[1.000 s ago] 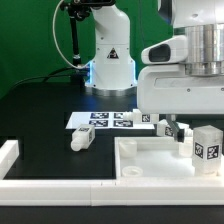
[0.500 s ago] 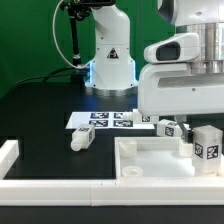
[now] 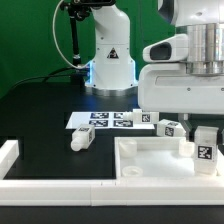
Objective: Assemble one leg
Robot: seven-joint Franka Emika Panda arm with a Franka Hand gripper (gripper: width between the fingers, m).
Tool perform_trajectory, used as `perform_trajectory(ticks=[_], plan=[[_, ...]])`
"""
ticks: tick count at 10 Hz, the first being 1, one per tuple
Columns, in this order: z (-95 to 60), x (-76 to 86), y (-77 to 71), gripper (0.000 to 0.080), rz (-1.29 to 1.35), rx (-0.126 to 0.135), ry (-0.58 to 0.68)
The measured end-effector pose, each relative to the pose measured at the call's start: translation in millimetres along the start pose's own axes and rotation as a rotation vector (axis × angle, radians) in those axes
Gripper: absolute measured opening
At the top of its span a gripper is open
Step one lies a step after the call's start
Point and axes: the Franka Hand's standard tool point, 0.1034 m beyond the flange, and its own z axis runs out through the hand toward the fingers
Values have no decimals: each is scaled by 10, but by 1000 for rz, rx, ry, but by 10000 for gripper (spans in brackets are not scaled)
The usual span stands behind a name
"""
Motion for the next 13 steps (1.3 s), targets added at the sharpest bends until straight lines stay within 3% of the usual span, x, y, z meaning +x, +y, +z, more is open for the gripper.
perform_trajectory(ticks=[2, 3, 5, 6, 7, 8, 9, 10, 13], plan=[[8, -9, -1, 284, 463, -12, 2], [11, -22, -11, 284, 700, -6, -4], [8, -35, -18, 285, 926, -2, -12], [10, -35, -16, 285, 925, -2, -12], [10, -35, -18, 339, 896, -1, -12], [10, -35, -18, 522, 886, -1, -12], [4, -13, -3, 522, 757, 1, -8], [4, -13, -3, 623, 757, 1, -8], [4, -13, -3, 648, 757, 1, -8]])
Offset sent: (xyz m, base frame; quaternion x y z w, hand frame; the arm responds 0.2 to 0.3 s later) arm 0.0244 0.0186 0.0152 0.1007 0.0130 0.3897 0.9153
